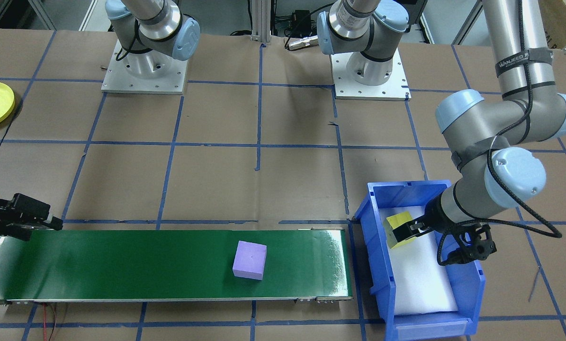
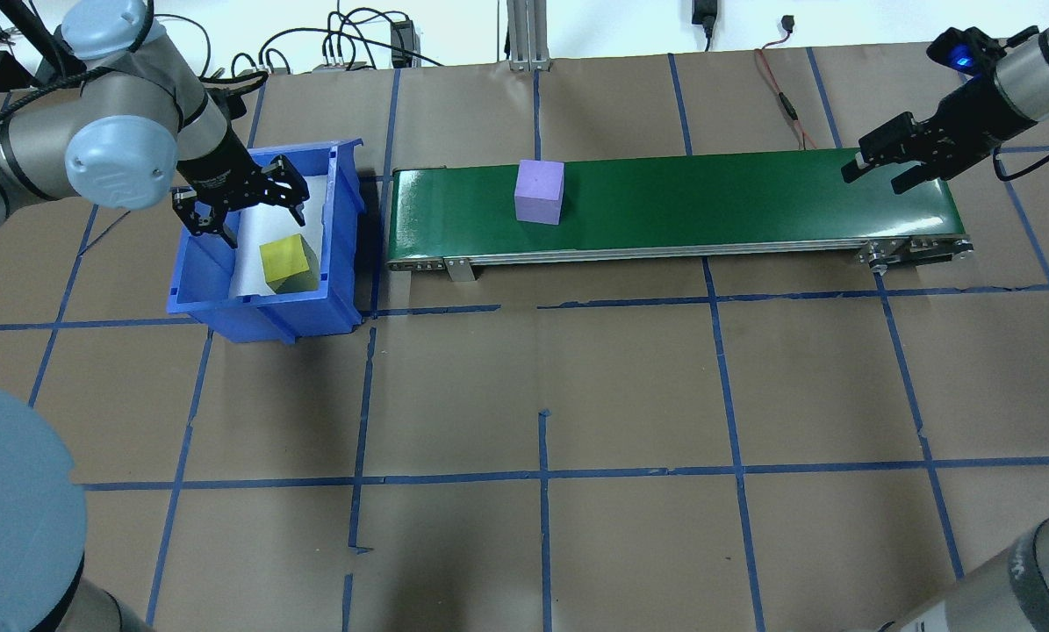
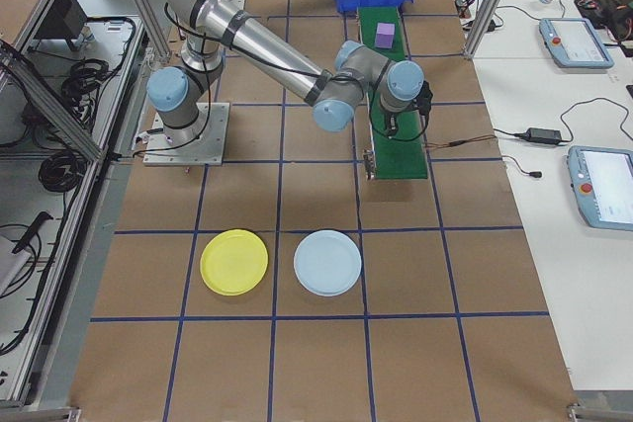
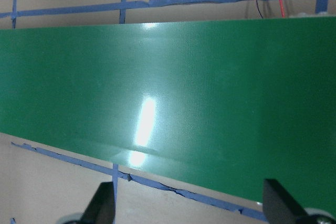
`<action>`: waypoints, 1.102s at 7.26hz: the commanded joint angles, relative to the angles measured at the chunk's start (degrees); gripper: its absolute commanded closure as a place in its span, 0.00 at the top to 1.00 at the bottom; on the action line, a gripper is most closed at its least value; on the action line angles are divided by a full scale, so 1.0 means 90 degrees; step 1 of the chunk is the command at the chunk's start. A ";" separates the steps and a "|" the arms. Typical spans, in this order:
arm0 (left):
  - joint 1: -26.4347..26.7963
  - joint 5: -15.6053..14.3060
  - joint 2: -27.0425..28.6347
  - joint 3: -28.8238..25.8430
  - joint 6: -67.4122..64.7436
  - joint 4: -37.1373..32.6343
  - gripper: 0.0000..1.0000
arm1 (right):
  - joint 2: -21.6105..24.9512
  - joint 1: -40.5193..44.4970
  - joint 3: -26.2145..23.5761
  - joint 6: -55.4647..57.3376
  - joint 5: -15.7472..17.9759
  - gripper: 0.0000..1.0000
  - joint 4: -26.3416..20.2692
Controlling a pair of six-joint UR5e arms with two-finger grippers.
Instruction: Move block left to right into plate
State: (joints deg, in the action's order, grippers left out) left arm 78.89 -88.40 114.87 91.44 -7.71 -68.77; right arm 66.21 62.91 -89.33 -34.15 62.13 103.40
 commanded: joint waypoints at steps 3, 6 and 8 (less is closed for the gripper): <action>-0.0015 0.0008 0.0449 0.0084 -0.0032 0.0307 1.00 | -0.0354 -0.0027 0.0323 -0.0397 -0.1110 1.00 0.0016; -0.0005 0.0027 0.0499 0.0299 0.0289 0.0287 0.85 | -0.0345 -0.0018 0.0395 0.0180 -0.0714 1.00 -0.0082; -0.0005 0.0028 0.0460 0.0270 0.0651 0.0229 0.40 | -0.0354 0.0031 0.0346 0.0599 -0.0508 1.00 -0.0334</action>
State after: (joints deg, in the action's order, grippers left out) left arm 78.83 -88.14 119.26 94.01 -3.82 -66.47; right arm 63.08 62.93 -86.07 -30.95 55.93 102.02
